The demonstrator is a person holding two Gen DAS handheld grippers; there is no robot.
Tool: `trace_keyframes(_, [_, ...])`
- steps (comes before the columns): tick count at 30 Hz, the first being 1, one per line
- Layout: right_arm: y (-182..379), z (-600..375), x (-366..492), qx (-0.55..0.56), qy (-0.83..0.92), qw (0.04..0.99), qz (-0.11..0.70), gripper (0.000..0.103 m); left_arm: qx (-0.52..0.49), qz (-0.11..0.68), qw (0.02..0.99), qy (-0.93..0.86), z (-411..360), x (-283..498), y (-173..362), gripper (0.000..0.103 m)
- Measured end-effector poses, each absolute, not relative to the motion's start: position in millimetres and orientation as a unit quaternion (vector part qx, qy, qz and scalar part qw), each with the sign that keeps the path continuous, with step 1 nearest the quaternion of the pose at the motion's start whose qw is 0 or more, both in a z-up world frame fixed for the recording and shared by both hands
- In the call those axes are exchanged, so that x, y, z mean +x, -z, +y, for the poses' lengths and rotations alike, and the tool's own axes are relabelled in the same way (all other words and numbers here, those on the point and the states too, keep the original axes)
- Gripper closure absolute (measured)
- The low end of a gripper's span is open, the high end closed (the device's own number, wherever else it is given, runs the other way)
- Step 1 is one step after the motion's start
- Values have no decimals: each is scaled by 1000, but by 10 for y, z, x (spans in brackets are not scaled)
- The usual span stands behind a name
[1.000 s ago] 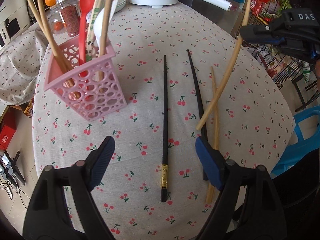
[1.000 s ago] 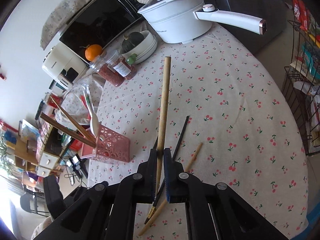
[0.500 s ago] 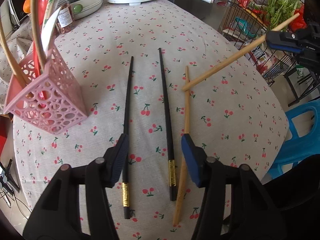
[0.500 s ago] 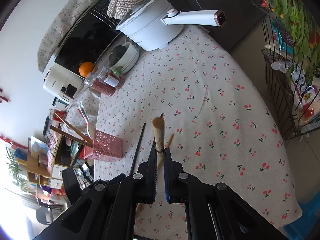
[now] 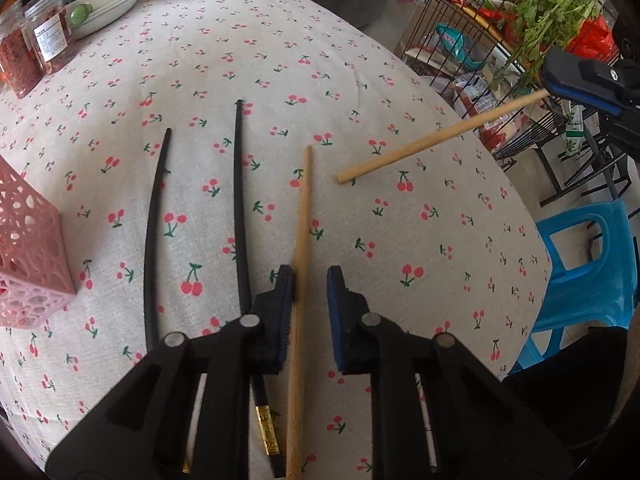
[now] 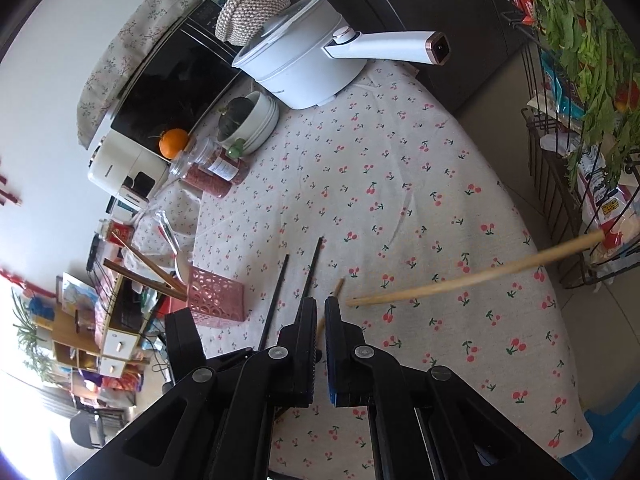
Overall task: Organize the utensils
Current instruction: 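Grasp another wooden chopstick with the left tool while the right tool holds its chopstick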
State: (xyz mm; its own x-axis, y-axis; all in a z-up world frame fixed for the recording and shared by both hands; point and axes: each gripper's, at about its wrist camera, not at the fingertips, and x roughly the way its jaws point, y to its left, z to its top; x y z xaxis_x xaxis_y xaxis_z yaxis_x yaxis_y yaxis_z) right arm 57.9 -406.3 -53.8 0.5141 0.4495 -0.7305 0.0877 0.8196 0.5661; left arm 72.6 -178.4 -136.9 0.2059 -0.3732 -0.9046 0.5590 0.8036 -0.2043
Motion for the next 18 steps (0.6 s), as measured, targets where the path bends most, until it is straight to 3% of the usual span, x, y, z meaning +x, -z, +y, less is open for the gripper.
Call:
trace_keyframes(1, [551, -4059, 598, 278, -106, 824, 483, 99, 93, 549, 776, 296, -1790, 719, 1359, 95])
trace_keyframes(7, [651, -4104, 707, 239, -58, 831, 499, 95, 94, 544, 781, 291, -1739, 677, 1321, 95])
trace_keyframes(10, [783, -4004, 797, 168, -50, 833, 525, 75, 86, 546, 782, 286, -1653, 665, 1285, 95])
trace_keyframes(12, [891, -3854, 864, 108, -59, 831, 543, 50, 83, 548, 784, 279, -1588, 657, 1270, 95])
trace_keyframes(18, [1214, -3388, 1032, -46, -72, 825, 558, 49, 82, 571, 773, 264, -1532, 646, 1339, 95])
